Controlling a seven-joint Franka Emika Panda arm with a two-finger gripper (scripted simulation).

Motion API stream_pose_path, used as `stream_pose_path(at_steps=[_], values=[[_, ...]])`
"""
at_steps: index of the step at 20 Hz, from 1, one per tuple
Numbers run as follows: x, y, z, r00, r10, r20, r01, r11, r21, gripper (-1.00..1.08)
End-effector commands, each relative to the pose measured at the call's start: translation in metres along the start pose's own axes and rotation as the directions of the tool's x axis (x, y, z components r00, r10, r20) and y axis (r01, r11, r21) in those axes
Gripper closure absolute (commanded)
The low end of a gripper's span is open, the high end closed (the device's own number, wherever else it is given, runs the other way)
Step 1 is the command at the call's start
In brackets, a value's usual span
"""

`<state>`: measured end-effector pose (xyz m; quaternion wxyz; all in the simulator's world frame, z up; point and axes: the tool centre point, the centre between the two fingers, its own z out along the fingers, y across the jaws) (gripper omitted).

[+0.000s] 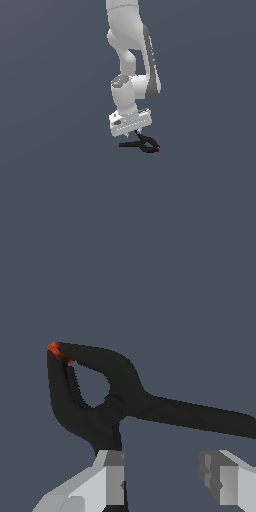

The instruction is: Pick up the object and move it to a goal position.

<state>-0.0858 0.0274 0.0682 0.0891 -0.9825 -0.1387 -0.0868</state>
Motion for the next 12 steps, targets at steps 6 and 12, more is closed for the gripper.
stream_pose_path(at_steps=[6, 12], values=[[-0.039, -0.017, 0.009, 0.995, -0.083, -0.061, 0.083, 0.997, 0.000, -0.20], [-0.062, -0.025, 0.010, 0.987, -0.133, -0.090, 0.132, 0.991, -0.017, -0.20]])
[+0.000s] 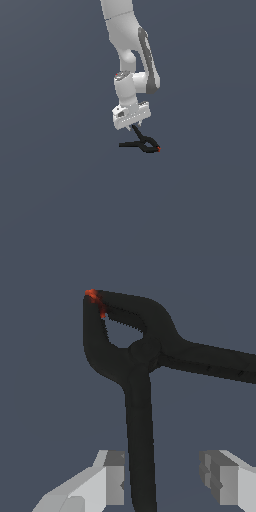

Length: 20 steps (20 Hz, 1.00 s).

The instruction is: Pick up the object and move it to a goal position.

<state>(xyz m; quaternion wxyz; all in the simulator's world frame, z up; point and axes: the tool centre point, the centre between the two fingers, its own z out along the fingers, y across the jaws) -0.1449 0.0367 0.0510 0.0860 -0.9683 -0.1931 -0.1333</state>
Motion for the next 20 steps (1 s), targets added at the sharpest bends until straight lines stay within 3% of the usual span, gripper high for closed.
stream_pose_path(at_steps=[1, 20], values=[[-0.008, -0.004, -0.001, 1.000, -0.020, -0.011, 0.020, 1.000, -0.007, -0.20], [-0.022, -0.009, 0.008, 0.998, -0.051, -0.022, 0.050, 0.999, -0.021, -0.20]])
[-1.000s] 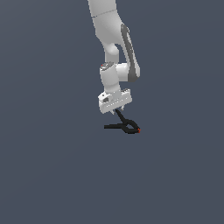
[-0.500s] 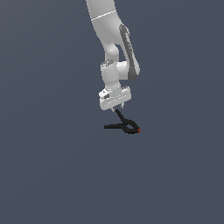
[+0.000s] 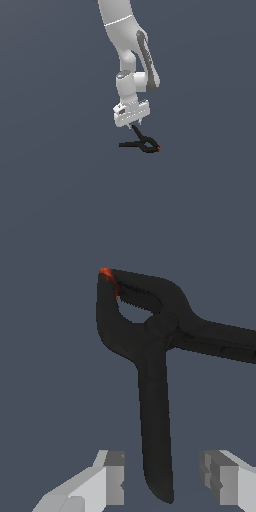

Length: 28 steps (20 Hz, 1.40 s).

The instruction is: Pick up the object and move it to a goal position.

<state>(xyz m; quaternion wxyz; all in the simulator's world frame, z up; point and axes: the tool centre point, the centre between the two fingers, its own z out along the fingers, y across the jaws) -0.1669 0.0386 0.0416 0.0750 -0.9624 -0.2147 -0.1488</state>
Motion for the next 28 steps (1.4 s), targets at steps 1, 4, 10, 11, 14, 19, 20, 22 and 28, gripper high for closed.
stream_pose_path(at_steps=[1, 4, 10, 11, 14, 19, 20, 22, 28], values=[[-0.001, 0.000, 0.007, 1.000, -0.001, 0.001, 0.001, 1.000, -0.001, -0.20], [-0.001, 0.000, 0.015, 1.000, -0.002, 0.001, 0.002, 1.000, -0.001, -0.20], [-0.001, -0.001, 0.023, 1.000, -0.002, 0.000, 0.002, 1.000, -0.001, -0.20], [-0.001, -0.001, 0.023, 1.000, -0.002, 0.000, 0.002, 1.000, -0.001, 1.08], [-0.001, -0.001, 0.023, 1.000, -0.002, 0.000, 0.002, 1.000, -0.001, 1.08], [-0.001, -0.001, 0.023, 1.000, -0.002, 0.000, 0.002, 1.000, -0.001, 1.08], [-0.001, -0.001, 0.023, 1.000, -0.002, 0.000, 0.002, 1.000, -0.001, 1.08], [-0.001, 0.000, 0.022, 1.000, -0.002, 0.000, 0.002, 1.000, -0.001, 1.08], [0.002, 0.005, 0.013, 1.000, -0.002, 0.000, 0.002, 1.000, -0.002, 1.08]])
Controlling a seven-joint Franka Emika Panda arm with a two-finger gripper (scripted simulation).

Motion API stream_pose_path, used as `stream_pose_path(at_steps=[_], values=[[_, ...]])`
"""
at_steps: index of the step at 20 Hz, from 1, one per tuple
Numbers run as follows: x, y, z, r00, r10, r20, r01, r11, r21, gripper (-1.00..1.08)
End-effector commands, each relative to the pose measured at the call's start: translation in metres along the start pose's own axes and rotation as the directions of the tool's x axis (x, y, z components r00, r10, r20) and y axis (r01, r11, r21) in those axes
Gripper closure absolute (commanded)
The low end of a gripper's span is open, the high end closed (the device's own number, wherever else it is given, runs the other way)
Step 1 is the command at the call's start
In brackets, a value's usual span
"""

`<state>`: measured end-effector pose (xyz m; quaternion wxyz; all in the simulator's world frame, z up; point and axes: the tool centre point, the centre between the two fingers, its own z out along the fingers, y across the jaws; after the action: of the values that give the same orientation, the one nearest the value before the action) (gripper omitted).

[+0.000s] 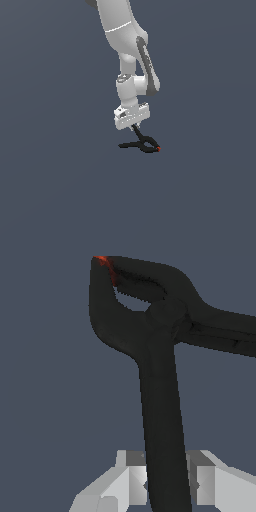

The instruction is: Pick up the object and move it to a goal position.

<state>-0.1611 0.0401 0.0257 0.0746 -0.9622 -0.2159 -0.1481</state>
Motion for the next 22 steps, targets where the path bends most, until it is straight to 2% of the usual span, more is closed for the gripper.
stream_pose_path(at_steps=[1, 22], values=[[0.003, 0.004, -0.006, 1.000, 0.000, -0.001, 0.000, 1.000, -0.002, 1.08], [0.045, 0.067, -0.113, 1.000, -0.003, 0.005, 0.003, 1.000, -0.004, 1.08]])
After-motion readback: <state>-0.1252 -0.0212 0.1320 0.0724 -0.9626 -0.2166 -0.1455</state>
